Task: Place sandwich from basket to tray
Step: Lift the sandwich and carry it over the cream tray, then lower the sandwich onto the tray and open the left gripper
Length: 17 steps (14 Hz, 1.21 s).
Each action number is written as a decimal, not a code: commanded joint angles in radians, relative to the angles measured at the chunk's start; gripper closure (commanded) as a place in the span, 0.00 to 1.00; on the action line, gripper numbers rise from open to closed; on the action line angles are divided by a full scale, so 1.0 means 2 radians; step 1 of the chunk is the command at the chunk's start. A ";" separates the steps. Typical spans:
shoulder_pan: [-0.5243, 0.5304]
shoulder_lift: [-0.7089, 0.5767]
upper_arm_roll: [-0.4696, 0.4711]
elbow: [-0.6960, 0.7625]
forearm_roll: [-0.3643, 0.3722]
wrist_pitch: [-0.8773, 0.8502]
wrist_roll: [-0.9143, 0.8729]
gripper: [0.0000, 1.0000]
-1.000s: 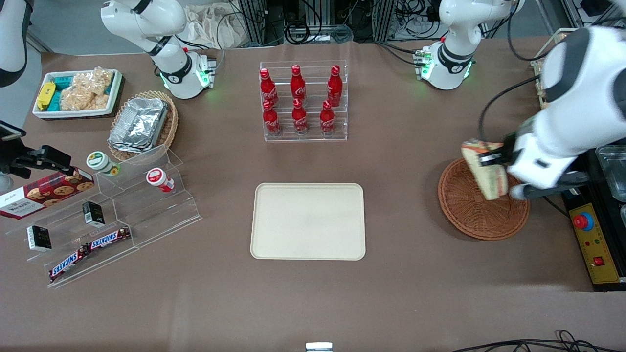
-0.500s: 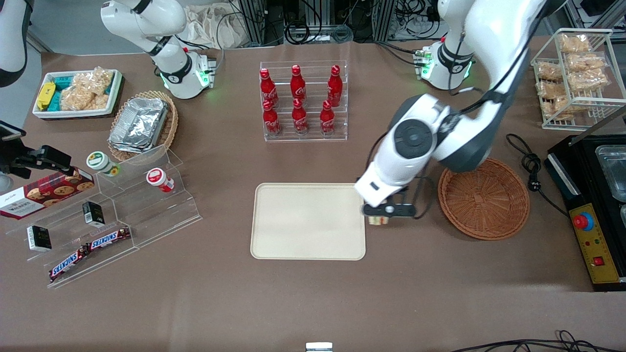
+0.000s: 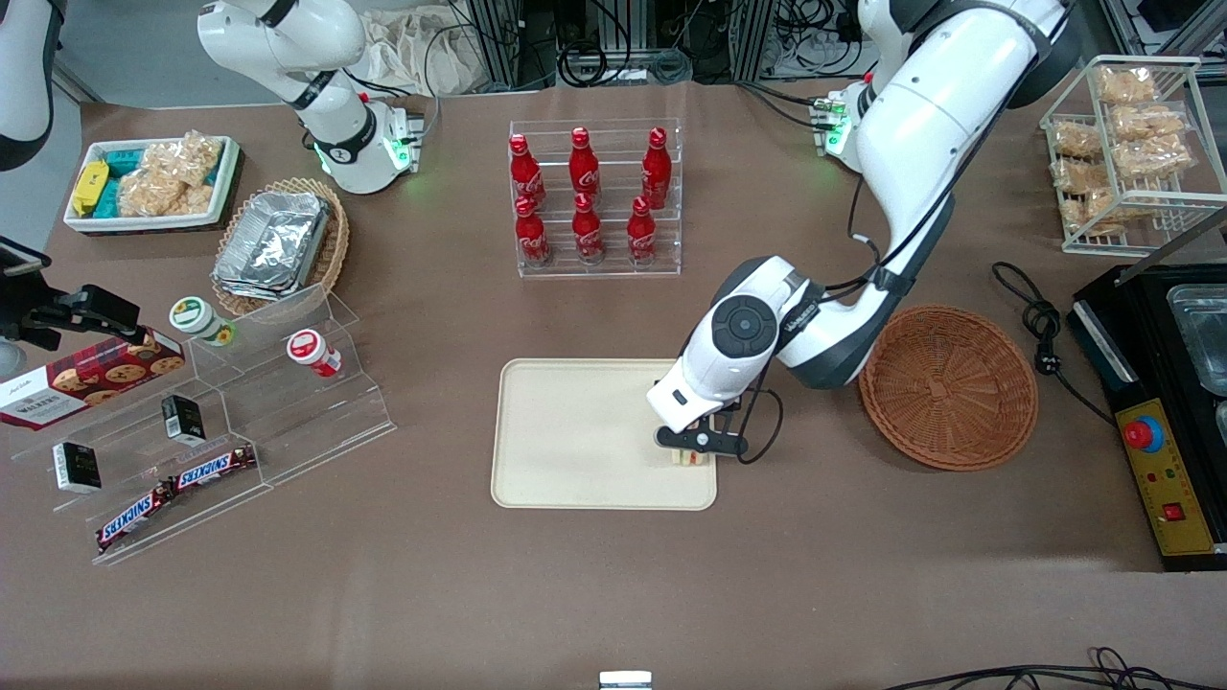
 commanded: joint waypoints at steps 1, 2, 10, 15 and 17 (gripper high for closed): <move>-0.005 0.014 0.003 0.014 0.015 0.009 -0.007 0.77; -0.005 0.014 0.003 0.015 0.015 0.009 -0.017 0.45; 0.003 -0.073 0.001 0.017 0.013 -0.112 -0.060 0.01; 0.055 -0.184 -0.001 0.019 -0.001 -0.257 0.052 0.01; 0.102 -0.229 -0.001 0.016 -0.015 -0.285 0.132 0.01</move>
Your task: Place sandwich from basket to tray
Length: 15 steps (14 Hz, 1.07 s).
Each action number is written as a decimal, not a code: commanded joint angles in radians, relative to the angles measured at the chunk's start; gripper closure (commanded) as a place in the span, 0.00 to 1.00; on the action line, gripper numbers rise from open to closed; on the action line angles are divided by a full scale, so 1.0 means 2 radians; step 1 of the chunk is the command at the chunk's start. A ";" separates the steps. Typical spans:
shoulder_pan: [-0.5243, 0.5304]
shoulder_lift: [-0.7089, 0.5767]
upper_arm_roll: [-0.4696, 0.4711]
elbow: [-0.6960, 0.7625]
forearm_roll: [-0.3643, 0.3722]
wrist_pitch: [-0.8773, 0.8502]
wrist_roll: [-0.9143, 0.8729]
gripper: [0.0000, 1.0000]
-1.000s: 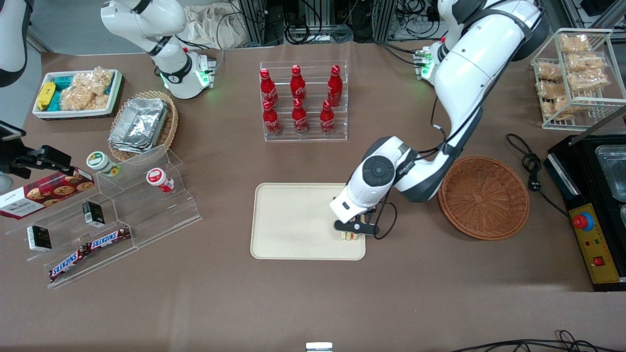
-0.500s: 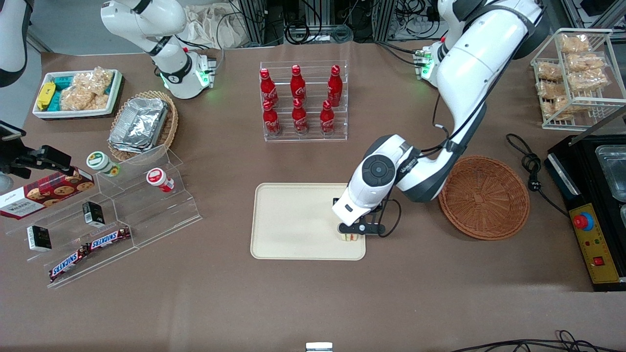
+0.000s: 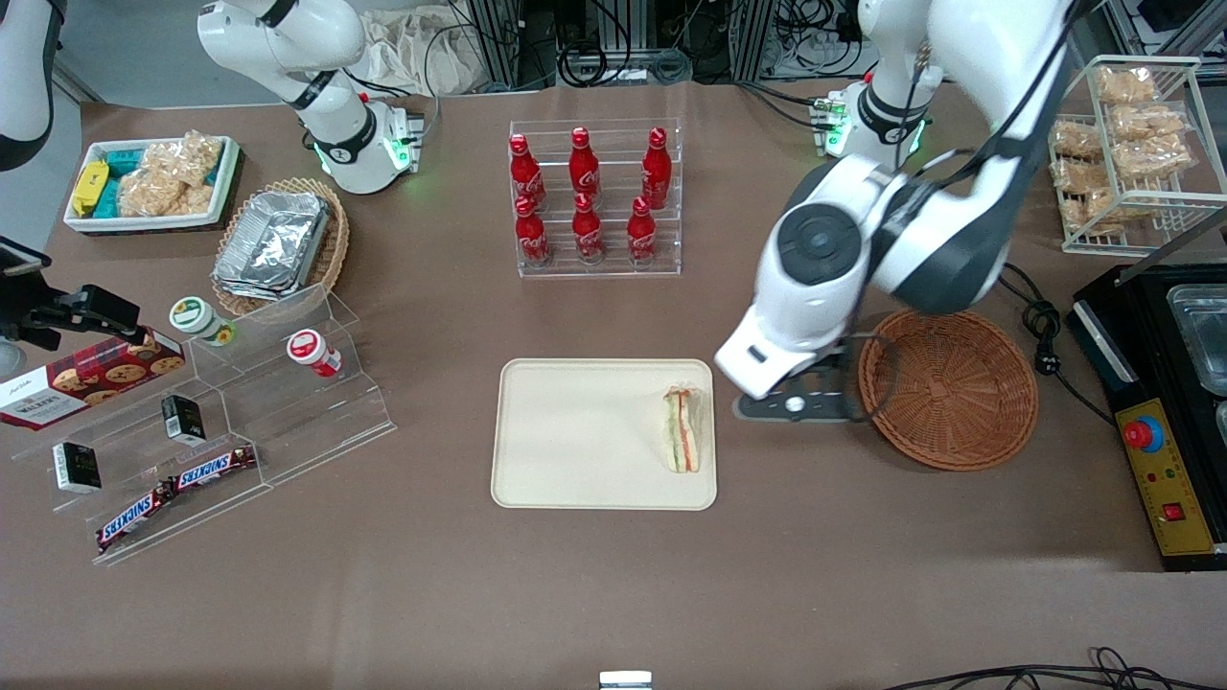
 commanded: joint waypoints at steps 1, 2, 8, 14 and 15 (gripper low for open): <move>0.051 -0.060 0.000 -0.014 -0.016 -0.042 0.108 0.01; 0.055 -0.066 0.002 -0.007 -0.016 -0.068 0.125 0.01; 0.128 -0.087 0.004 0.056 -0.040 -0.158 0.170 0.00; 0.077 -0.109 0.122 0.052 -0.085 -0.175 0.188 0.00; 0.035 -0.118 0.185 0.052 -0.116 -0.175 0.208 0.00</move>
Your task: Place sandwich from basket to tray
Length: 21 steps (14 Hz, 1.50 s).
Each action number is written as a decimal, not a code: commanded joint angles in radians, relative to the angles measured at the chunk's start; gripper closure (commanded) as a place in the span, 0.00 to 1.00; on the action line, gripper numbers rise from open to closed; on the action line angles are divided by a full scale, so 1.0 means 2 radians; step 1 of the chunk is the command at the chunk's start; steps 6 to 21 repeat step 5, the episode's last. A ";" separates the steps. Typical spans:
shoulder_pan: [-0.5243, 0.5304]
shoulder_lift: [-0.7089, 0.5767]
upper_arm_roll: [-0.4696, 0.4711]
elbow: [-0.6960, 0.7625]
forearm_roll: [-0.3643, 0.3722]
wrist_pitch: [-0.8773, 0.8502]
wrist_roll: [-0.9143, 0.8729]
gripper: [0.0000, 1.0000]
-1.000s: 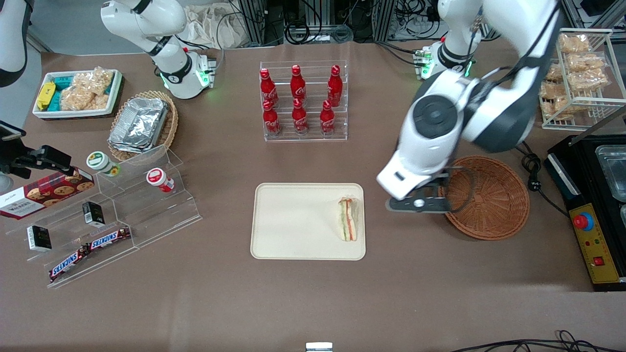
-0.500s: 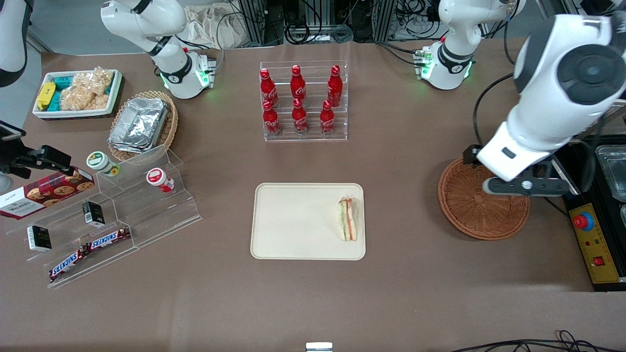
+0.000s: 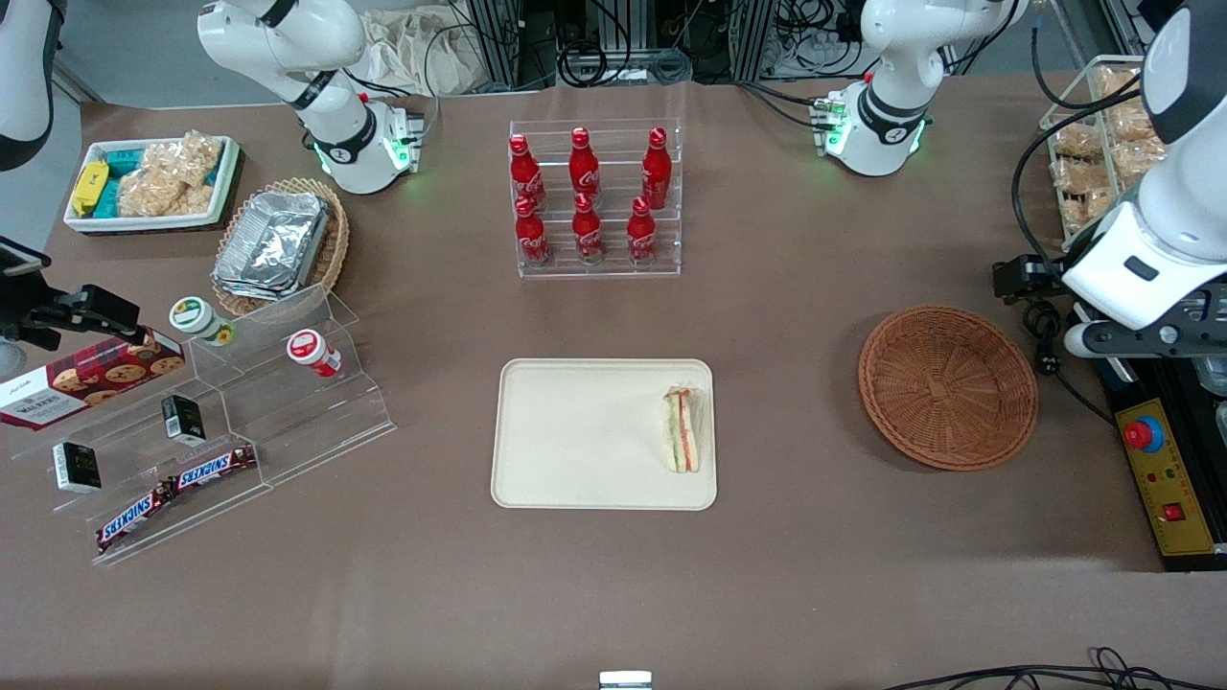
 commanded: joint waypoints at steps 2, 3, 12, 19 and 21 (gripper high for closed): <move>-0.108 -0.021 0.166 -0.005 -0.064 -0.008 0.058 0.00; -0.109 -0.021 0.168 -0.005 -0.065 -0.008 0.056 0.00; -0.109 -0.020 0.168 -0.005 -0.063 -0.005 0.053 0.00; -0.109 -0.020 0.168 -0.005 -0.063 -0.005 0.053 0.00; -0.109 -0.020 0.168 -0.005 -0.063 -0.005 0.053 0.00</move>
